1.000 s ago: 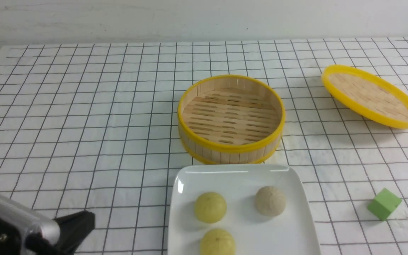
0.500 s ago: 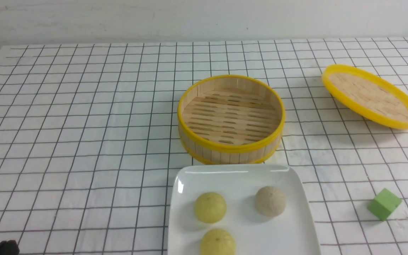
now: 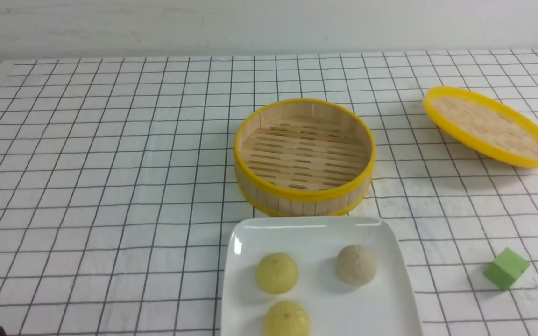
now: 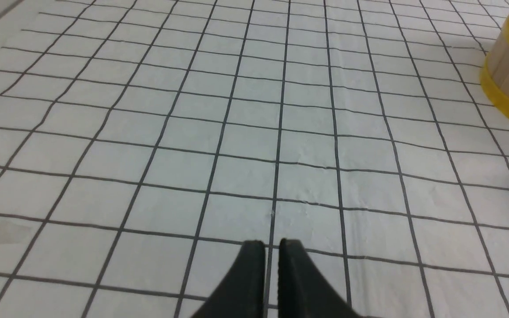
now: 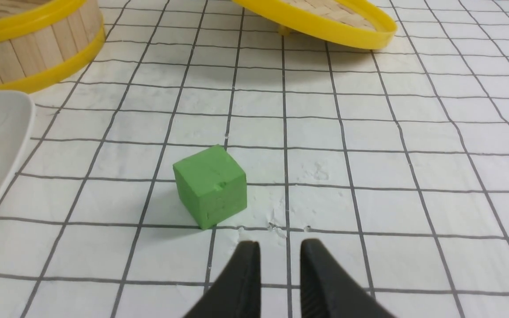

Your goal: Put the steamed buns into the plate on the white-black tablecloth.

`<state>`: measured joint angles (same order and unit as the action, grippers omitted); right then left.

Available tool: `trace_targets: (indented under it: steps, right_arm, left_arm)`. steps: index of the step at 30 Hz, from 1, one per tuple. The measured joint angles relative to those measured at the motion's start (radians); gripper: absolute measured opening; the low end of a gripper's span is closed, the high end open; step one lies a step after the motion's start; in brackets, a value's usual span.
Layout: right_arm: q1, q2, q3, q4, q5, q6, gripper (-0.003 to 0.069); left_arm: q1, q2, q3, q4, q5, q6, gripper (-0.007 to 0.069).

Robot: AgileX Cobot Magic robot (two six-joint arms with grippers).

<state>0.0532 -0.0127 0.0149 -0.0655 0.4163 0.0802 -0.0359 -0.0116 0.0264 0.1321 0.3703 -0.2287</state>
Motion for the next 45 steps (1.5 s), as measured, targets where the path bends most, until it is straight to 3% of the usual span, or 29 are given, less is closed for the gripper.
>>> trace_targets:
  steps: [45]
  right_arm:
    - [0.0,0.0,0.0,0.0,0.0,0.0,0.0212]
  left_arm:
    - [-0.001,0.0,0.0,0.013,0.001,0.0,0.012]
